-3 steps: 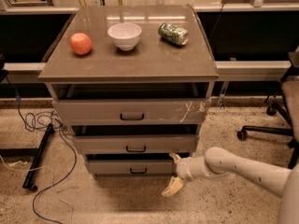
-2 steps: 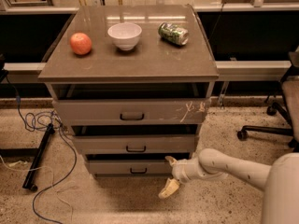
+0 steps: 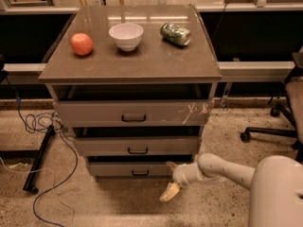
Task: Open bottom drawer
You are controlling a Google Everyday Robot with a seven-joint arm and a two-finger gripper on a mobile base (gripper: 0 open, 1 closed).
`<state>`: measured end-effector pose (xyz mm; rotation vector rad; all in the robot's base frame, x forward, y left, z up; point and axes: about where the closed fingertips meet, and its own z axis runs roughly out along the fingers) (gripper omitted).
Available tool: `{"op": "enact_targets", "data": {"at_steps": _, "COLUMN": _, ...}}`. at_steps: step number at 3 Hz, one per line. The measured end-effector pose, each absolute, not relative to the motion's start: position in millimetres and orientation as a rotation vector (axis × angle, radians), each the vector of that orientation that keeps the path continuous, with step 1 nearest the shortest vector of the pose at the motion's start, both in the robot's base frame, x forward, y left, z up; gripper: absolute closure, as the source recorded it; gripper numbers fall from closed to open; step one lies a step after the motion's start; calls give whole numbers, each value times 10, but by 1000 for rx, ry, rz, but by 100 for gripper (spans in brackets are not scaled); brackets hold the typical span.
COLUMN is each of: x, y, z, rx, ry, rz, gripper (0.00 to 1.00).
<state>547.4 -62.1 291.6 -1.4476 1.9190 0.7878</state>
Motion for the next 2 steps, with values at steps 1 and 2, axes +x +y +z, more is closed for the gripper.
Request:
{"op": "enact_targets", "data": {"at_steps": 1, "x": 5618, "y": -654, "z": 2797, "rx": -1464, "ry": 1884, "rz": 750, "gripper": 0}}
{"op": "enact_targets", "data": {"at_steps": 2, "x": 5793, "y": -674, "z": 2671, "rx": -1466, "ry": 1853, "rz": 720, "gripper": 0}}
